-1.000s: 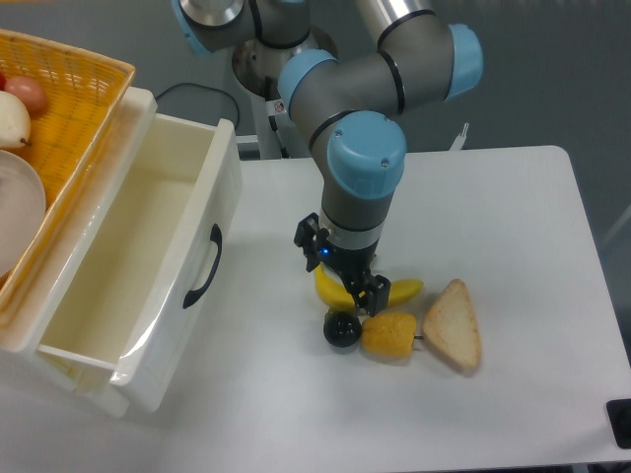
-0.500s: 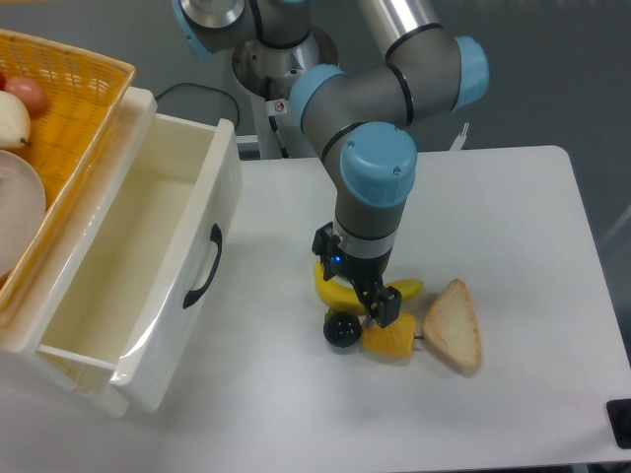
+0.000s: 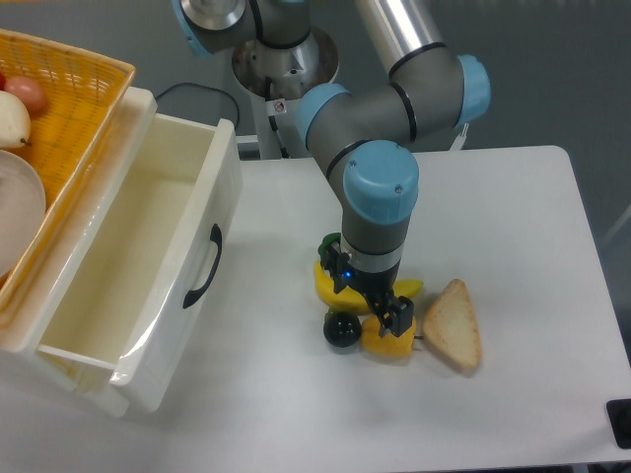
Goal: Pick up the yellow pepper
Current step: 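Lower the open gripper around the yellow pepper beside the black ball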
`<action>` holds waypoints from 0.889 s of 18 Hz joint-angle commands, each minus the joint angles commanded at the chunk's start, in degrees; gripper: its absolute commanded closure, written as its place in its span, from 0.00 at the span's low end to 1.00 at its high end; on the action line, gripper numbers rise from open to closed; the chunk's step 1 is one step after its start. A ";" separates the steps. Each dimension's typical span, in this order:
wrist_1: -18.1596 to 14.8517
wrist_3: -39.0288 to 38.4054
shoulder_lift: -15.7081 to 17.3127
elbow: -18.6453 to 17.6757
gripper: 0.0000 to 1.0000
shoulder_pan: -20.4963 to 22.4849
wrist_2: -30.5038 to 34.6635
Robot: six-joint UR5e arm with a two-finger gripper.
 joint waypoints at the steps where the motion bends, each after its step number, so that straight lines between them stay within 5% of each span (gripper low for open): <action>1: 0.62 0.01 -0.35 0.08 0.00 0.00 0.00; 6: 0.81 7.45 -5.09 3.68 0.00 0.09 0.70; 16: 0.72 24.33 -7.65 2.81 0.00 1.58 2.64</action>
